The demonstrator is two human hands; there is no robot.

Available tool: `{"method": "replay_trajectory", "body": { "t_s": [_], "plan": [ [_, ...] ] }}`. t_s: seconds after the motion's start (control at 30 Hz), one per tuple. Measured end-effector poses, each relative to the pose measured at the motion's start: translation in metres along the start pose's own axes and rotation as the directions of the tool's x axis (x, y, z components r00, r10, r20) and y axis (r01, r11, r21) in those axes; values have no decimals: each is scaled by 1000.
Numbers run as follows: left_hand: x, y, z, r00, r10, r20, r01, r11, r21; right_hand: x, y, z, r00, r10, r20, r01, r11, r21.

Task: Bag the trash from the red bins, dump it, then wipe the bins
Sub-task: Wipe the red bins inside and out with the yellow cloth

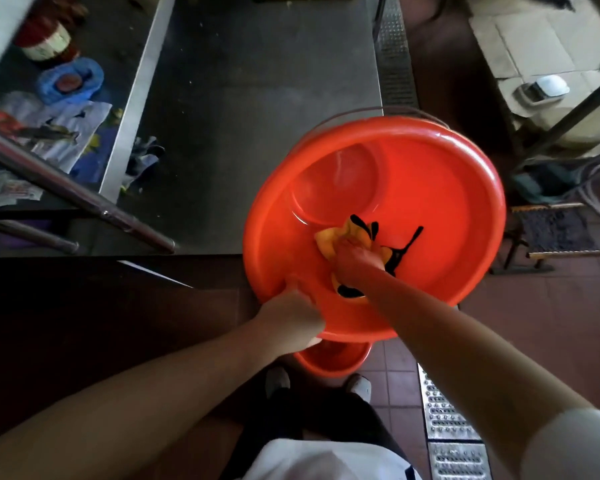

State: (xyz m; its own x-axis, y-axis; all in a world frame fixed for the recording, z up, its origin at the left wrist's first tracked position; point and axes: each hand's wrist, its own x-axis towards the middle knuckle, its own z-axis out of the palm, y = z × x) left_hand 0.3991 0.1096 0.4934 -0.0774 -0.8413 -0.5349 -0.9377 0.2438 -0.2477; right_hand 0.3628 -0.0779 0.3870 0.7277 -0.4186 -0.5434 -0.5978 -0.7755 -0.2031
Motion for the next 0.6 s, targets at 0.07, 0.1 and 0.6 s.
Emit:
{"method": "replay_trajectory", "body": {
  "t_s": [0.07,0.1,0.6],
  "plan": [
    [0,1,0,999,-49,-2,49,996,68,17,2,1,999,-10,-51,9,1000,-17],
    [1,2,2,998,-61,2,60,996,72,23,2,1,998,-16,-60,14,999,-35],
    [-15,4,-7,983,-178,-51,168,971,-169,-113,-4,-8,978,-209,2,203,949,-240]
  ]
}}
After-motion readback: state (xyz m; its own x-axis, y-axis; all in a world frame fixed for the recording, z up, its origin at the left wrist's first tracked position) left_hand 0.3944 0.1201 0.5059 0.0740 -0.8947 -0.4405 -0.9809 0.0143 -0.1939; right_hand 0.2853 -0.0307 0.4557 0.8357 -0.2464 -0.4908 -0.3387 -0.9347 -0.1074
